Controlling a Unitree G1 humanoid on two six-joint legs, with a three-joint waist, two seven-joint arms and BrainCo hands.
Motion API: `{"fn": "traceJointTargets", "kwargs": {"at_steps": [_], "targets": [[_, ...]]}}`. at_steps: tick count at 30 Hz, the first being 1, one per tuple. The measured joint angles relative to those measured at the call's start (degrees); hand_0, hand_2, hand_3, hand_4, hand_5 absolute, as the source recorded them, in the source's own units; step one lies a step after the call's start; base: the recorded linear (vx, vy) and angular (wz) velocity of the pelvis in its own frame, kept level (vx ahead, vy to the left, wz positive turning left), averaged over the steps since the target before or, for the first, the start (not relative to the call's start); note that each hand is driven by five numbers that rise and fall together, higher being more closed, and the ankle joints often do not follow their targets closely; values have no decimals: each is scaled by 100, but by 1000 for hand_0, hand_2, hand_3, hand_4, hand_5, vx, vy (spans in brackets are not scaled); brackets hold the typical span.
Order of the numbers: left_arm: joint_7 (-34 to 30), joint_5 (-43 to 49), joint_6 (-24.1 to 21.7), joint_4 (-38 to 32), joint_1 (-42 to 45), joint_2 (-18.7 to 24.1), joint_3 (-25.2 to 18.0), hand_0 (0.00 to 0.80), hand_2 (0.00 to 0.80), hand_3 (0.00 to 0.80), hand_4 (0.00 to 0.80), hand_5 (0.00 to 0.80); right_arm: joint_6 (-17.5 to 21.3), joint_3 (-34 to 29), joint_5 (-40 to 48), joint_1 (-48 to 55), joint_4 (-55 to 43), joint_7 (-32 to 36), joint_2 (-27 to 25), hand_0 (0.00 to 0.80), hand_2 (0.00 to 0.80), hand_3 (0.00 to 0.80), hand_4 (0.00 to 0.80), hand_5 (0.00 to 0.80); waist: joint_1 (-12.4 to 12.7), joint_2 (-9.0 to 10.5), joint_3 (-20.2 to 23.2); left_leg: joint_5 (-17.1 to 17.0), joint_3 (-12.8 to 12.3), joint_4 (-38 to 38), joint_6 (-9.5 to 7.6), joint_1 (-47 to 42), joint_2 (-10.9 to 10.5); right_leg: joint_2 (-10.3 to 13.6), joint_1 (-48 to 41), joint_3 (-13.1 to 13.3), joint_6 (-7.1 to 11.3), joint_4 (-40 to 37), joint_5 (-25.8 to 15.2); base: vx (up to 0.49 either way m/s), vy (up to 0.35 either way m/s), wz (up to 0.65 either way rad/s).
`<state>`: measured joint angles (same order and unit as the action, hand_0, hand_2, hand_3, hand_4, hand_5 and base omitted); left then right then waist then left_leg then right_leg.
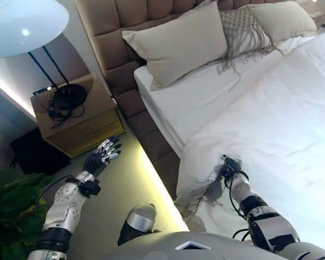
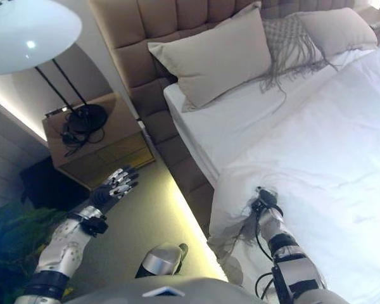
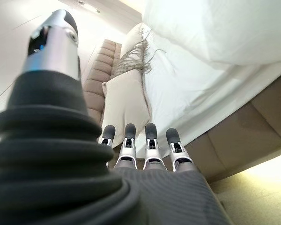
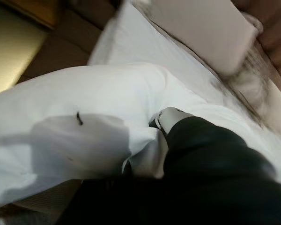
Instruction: Make the bed neatly
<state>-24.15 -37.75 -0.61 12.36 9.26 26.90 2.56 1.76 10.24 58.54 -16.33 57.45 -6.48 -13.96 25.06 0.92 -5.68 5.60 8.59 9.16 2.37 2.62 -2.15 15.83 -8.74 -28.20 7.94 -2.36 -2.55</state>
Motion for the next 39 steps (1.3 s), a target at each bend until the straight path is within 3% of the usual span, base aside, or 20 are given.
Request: {"fn": "traceJointTargets", "kwargs": {"at_steps": [12,21,23,24,29,39], "targets": [[-75,88,8,1,188,-76,-208,0,0,0,0,0,-429,853,-665,-803,-4,-95,239,800,800,800,800,800,435,11,-40,-27,360,38,-17,-10,-139,54,-237,-233,31,0,67,19,60,17],[-119,95,-5,19,215,-117,-213,0,0,0,0,0,-607,880,-741,-838,-21,-96,247,800,800,800,800,800,572,60,-115,-20,558,37,1,-3,-195,51,-345,-377,82,4,169,9,31,11],[-137,100,-16,81,217,-118,-216,0,0,0,0,0,-644,879,-740,-844,-21,-139,223,119,119,119,119,119,587,51,-121,-23,628,42,0,-12,-216,55,-394,-401,87,4,183,11,2,21],[-152,100,-18,100,217,-118,-216,0,0,0,0,0,-676,882,-740,-857,-21,-149,227,0,0,0,0,0,588,45,-125,-24,643,46,1,-14,-215,56,-397,-401,87,4,183,4,-5,10],[-257,125,-71,143,220,-168,-216,0,0,0,0,0,-878,994,-732,-900,-21,-143,340,0,0,0,0,0,581,-55,-188,-26,639,43,6,-92,-198,55,-427,-398,106,6,200,7,-26,-1],[-287,215,-133,144,218,-170,-208,0,0,0,0,0,-1222,1040,-711,-830,119,456,511,0,0,0,0,0,565,-26,-196,-15,438,56,33,-101,-102,48,-312,-354,100,95,227,7,-55,-10]]}}
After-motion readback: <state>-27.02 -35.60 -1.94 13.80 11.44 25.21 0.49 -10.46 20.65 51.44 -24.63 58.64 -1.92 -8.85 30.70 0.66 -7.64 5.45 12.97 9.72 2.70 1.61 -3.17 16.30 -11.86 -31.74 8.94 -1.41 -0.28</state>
